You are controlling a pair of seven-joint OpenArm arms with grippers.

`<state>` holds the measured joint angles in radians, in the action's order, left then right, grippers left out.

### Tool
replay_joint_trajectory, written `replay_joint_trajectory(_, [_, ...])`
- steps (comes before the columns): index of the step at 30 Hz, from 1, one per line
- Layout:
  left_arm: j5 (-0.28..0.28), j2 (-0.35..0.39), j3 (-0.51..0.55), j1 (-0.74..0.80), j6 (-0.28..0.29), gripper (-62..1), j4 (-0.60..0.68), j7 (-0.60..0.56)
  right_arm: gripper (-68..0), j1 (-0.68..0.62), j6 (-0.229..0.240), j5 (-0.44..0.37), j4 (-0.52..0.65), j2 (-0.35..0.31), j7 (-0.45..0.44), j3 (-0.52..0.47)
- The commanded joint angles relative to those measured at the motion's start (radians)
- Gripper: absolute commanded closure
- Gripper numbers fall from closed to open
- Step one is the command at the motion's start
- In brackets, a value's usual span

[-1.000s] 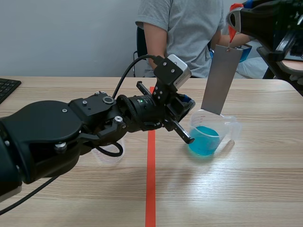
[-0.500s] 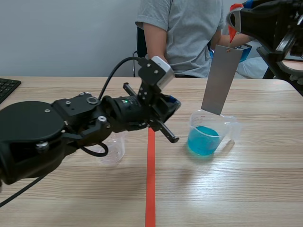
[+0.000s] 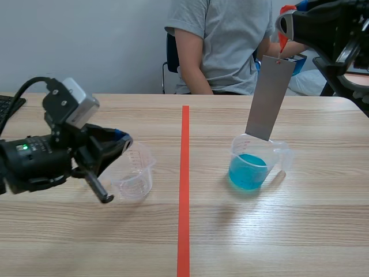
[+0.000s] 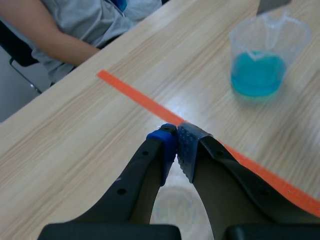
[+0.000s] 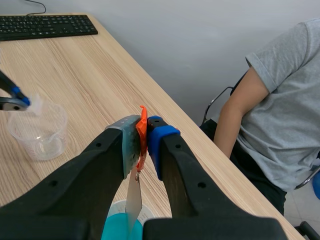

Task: Do the redox reaction experiment.
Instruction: 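Point at the plate with the left hand, then lower the plate into the blue solution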

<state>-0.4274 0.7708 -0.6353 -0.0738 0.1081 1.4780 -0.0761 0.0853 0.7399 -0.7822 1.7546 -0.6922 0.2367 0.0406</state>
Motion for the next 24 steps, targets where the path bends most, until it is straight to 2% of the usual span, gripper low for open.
replay_joint_trajectory(1, [-0.02,0.026,0.052,0.058,0.001,-4.0,0.028,-0.01,-1.5,0.014,0.006,-0.008,0.01,-0.011,-0.015,-0.006])
replay_joint_trajectory(3, [-0.054,0.063,0.125,0.153,-0.011,-4.0,0.058,-0.01,-1.5,0.014,0.006,-0.008,0.01,-0.011,-0.015,-0.006])
replay_joint_trajectory(6, [-0.076,0.096,0.242,0.299,-0.013,-4.0,0.084,-0.009,-1.5,0.014,0.006,-0.008,0.01,-0.011,-0.016,-0.006])
replay_joint_trajectory(14, [-0.079,0.089,0.531,0.687,-0.013,-4.0,0.089,-0.005,-1.5,0.014,0.006,-0.008,0.01,-0.011,-0.015,-0.006])
replay_joint_trajectory(20, [-0.078,0.007,0.662,0.917,-0.017,-4.0,0.085,0.019,-1.5,0.014,0.006,-0.008,0.01,-0.011,-0.014,-0.006])
replay_joint_trajectory(24, [-0.077,-0.067,0.697,1.007,-0.018,-4.0,0.055,0.036,-1.5,0.009,0.006,0.005,0.01,-0.011,-0.015,-0.006])
